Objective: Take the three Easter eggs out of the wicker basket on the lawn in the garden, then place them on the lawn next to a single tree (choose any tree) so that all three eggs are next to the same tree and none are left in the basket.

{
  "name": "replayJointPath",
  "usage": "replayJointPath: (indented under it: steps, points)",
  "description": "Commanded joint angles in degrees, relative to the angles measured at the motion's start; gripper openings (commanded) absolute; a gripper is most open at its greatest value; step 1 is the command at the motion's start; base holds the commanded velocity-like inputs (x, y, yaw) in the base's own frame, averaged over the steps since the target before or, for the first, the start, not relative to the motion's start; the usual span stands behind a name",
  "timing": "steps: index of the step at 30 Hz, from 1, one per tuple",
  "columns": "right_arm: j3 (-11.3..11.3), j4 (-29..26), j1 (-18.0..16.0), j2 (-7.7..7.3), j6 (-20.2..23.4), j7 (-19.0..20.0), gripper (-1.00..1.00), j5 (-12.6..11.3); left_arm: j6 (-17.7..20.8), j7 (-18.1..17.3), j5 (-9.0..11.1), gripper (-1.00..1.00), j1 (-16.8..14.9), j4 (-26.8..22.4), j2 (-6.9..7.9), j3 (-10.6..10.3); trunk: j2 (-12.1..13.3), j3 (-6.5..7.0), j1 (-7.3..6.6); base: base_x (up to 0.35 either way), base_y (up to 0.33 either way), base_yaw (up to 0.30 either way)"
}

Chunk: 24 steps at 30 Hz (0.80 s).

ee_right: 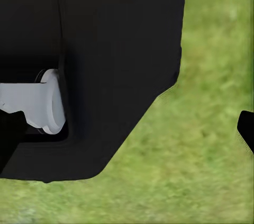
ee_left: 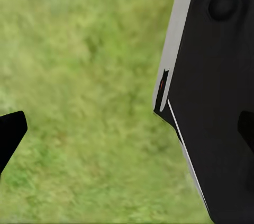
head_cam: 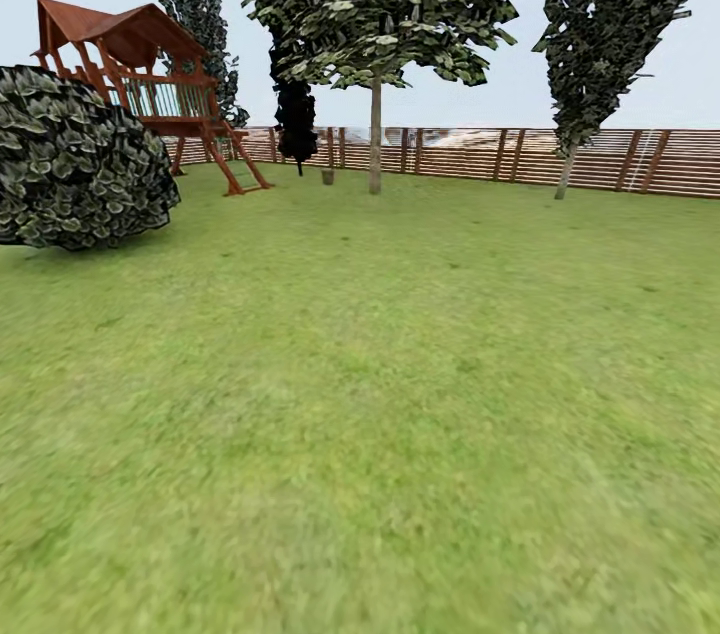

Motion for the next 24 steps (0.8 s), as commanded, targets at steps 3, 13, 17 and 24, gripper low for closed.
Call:
replayJointPath:
  steps: [3,13,17,24]
  points:
    - [-0.04,0.03,-0.02,0.02,-0.16,-0.05,1.0,0.02,-0.14,0.06,0.33,1.0,0.0,-0.01,0.0,-0.06,-0.09,-0.08,0.07,0.337,0.0,0.0]
    - [-0.04,0.03,-0.02,0.0,-0.16,-0.04,1.0,0.02,-0.14,0.06,0.33,1.0,0.0,0.03,0.0,-0.09,-0.09,-0.08,0.07,0.337,0.0,0.0]
    - [-0.04,0.03,-0.02,0.0,-0.16,-0.04,1.0,0.02,-0.14,0.06,0.33,1.0,0.0,0.05,0.0,-0.07,-0.09,-0.08,0.07,0.337,0.0,0.0]
    - [-0.04,0.03,-0.02,0.02,-0.16,-0.06,1.0,0.02,-0.14,0.06,0.33,1.0,0.0,0.06,0.0,-0.09,-0.09,-0.08,0.07,0.337,0.0,0.0]
